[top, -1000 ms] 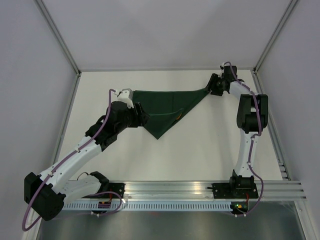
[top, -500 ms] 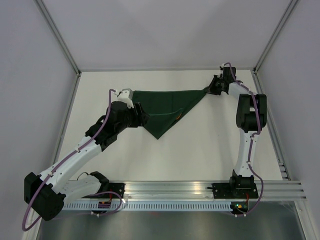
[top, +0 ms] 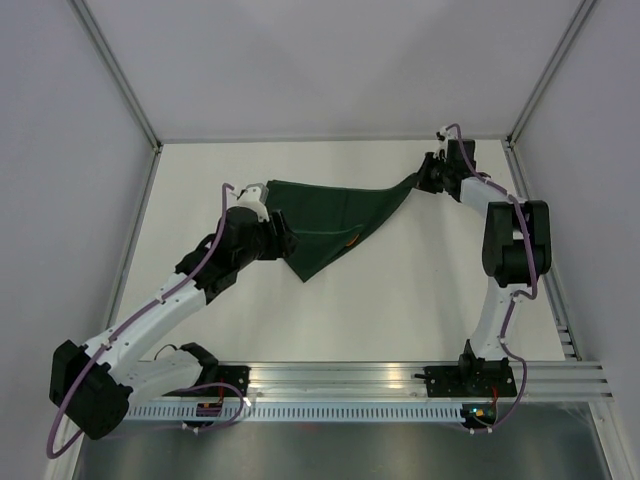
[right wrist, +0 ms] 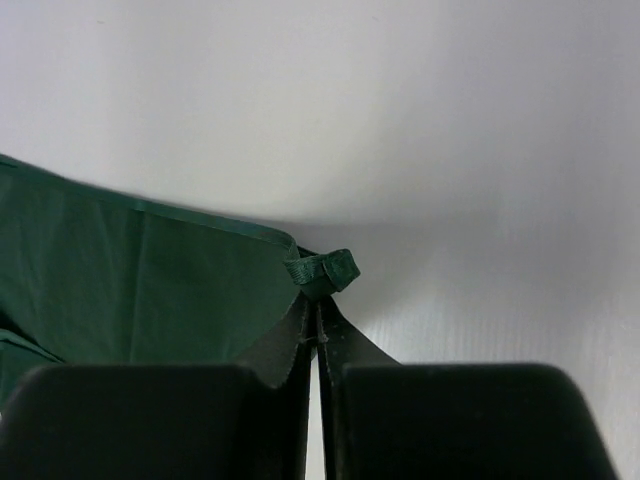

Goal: Fold the napkin, place the utensils inside, and roll it up
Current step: Fold the napkin at the center of the board.

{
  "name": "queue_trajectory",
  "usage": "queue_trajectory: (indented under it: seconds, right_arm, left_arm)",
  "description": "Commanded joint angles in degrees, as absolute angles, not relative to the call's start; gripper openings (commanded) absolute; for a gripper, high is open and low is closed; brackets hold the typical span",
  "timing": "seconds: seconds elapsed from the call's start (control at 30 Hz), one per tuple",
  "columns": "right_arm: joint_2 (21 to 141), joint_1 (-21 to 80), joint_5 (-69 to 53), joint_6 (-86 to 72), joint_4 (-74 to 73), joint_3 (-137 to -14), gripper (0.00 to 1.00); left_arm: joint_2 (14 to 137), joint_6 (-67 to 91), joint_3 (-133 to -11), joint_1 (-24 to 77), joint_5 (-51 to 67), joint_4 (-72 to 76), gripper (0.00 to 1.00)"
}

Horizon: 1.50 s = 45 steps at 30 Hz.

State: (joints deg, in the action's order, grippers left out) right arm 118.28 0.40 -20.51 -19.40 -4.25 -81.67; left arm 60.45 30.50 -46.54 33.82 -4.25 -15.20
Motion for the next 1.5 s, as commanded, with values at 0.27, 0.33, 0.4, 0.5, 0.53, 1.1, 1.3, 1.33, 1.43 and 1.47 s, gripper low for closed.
queue_trajectory:
  seconds: [0.27, 0.33, 0.4, 0.5, 0.53, 1.1, 1.3, 1.33, 1.43, 1.47]
  right_arm:
    - [101.79, 10.18, -18.73, -7.13, 5.45, -71.9, 0.05]
    - [99.67, 12.21, -18.37, -3.53, 5.36, -70.59, 0.06]
    - [98.01, 15.46, -17.41, -0.55, 5.1, -69.88, 0.06]
    - [96.95, 19.5, -16.62, 3.94, 3.7, -70.05, 0.06]
    - [96.77, 20.64, -16.0, 6.13, 2.91, -70.14, 0.06]
    - [97.12, 38.4, -7.74, 23.55, -2.02, -71.1, 0.06]
    - [96.77, 43.85, -4.05, 27.85, -0.71, -68.04, 0.06]
    - [96.85, 45.25, -3.7, 28.3, -0.62, -67.77, 0.06]
    - [97.56, 47.45, -2.55, 29.0, -0.53, -67.24, 0.05]
    - [97.91, 47.9, -2.29, 29.09, -0.44, -67.06, 0.05]
  left_arm:
    - [60.38, 36.82, -40.61, 33.93, -2.99, -10.72, 0.6]
    - [60.21, 37.61, -39.99, 33.93, -3.16, -10.72, 0.58]
    - [60.2, 38.49, -39.12, 33.93, -3.08, -10.64, 0.54]
    - [59.94, 39.37, -37.54, 33.93, -3.08, -10.72, 0.52]
    - [59.77, 40.07, -37.18, 33.93, -3.25, -10.55, 0.51]
    - [51.51, 42.45, -33.92, 33.93, -4.39, -13.62, 0.38]
    - [49.05, 42.72, -35.94, 33.93, -5.45, -15.64, 0.38]
    - [48.87, 42.63, -36.99, 33.93, -5.62, -16.17, 0.38]
    - [48.69, 42.19, -39.1, 33.92, -6.24, -17.66, 0.38]
    - [48.6, 42.19, -39.55, 33.93, -6.5, -18.1, 0.38]
